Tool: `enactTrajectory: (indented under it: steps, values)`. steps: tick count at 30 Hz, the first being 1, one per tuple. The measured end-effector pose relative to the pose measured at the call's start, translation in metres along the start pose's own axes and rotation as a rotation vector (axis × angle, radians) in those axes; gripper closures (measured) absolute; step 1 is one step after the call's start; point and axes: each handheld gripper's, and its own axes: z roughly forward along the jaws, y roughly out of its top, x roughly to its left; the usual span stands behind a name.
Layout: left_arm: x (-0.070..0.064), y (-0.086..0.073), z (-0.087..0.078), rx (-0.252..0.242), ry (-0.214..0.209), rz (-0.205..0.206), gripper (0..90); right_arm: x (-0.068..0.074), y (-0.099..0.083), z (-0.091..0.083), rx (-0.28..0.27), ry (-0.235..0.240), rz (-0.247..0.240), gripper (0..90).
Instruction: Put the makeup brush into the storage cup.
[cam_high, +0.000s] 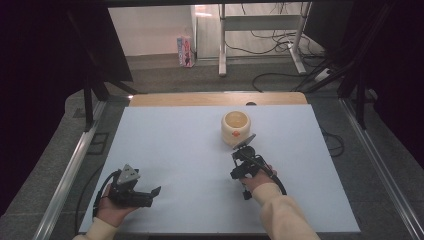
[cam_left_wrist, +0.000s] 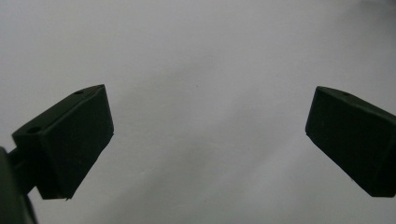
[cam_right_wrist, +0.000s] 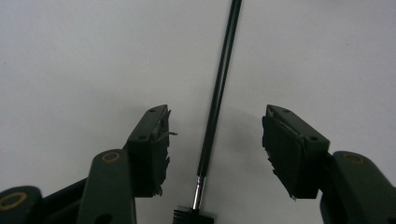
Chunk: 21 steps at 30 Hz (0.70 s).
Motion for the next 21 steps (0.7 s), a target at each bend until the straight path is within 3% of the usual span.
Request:
enactTrajectory:
  steps: [6,8,13,21]
  values:
    - [0.0,0.0,-0.001,-0.003,-0.001,0.001,1.9,0.001,0.002,0.005,0.04,0.018,0.017,53.3]
    - [0.0,0.0,-0.001,-0.006,-0.002,0.002,2.0,-0.001,0.003,0.006,0.048,0.045,0.034,59.1]
    - [0.001,0.0,0.0,-0.002,-0.003,0.002,2.0,-0.003,0.003,0.009,0.062,0.058,0.043,63.0]
    - [0.001,0.0,0.0,-0.003,-0.002,0.003,2.0,-0.001,0.002,0.013,0.095,0.039,0.024,77.9]
